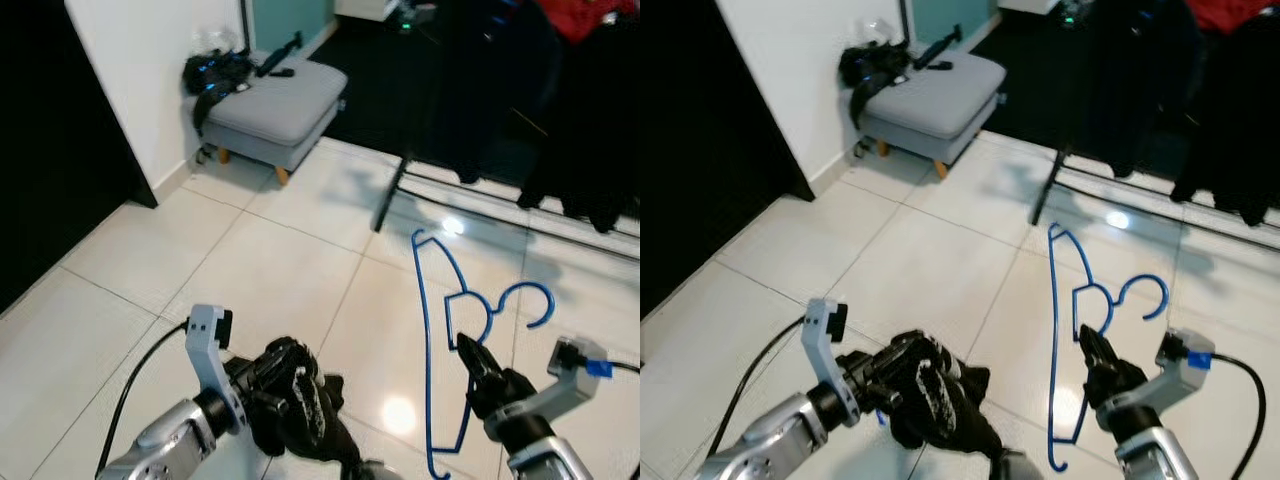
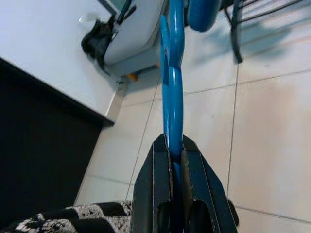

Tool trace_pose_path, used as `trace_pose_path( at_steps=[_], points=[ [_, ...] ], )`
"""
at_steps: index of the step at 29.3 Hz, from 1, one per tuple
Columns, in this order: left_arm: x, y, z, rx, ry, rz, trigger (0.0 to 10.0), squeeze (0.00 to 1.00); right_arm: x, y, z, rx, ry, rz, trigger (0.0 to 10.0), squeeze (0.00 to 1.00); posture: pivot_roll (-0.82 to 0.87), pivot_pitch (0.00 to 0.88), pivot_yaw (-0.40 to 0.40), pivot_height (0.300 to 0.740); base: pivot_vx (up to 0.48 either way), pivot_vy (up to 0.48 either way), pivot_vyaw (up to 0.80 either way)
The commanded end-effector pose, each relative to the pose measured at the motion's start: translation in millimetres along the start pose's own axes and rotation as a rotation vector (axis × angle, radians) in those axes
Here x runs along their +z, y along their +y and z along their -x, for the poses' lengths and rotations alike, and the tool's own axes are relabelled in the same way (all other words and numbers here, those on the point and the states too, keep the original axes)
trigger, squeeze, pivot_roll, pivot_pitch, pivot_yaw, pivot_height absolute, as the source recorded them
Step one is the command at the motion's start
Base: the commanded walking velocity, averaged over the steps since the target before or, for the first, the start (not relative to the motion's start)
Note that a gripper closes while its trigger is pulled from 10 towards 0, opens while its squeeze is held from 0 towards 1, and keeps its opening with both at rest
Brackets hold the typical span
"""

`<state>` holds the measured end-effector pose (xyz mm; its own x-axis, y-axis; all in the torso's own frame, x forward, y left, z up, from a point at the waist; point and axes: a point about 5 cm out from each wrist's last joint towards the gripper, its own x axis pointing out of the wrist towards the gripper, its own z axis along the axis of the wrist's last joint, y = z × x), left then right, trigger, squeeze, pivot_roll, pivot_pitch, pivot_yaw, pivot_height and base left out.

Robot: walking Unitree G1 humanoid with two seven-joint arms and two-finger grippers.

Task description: Hang hanger

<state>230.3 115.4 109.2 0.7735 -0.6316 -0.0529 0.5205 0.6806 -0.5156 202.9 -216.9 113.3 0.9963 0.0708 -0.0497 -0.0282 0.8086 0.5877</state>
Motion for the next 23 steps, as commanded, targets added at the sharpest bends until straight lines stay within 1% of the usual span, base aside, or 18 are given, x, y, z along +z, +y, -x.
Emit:
trace_pose_path(
  at_steps=[1,10,23],
  points=[
    [-1.4,1.1,2.9,0.002,-0.005,0.014,10.0,0.0,-2.5,-0.4,1.5,0.001,0.002,-0.022,10.0,0.0,-0.03,0.216,0.017,0.74,0.0,0.0,0.0],
    [-0.6,1.7,2.7,0.002,-0.005,0.014,10.0,0.0,-2.3,0.2,0.9,0.0,0.003,-0.019,10.0,0.0,-0.03,0.218,0.021,0.74,0.0,0.0,0.0],
    [-0.4,1.8,2.6,0.002,-0.006,0.013,10.0,0.0,-2.4,0.3,0.8,0.001,0.005,-0.018,10.0,0.0,-0.03,0.218,0.021,0.74,0.0,0.0,-0.8]
  ],
)
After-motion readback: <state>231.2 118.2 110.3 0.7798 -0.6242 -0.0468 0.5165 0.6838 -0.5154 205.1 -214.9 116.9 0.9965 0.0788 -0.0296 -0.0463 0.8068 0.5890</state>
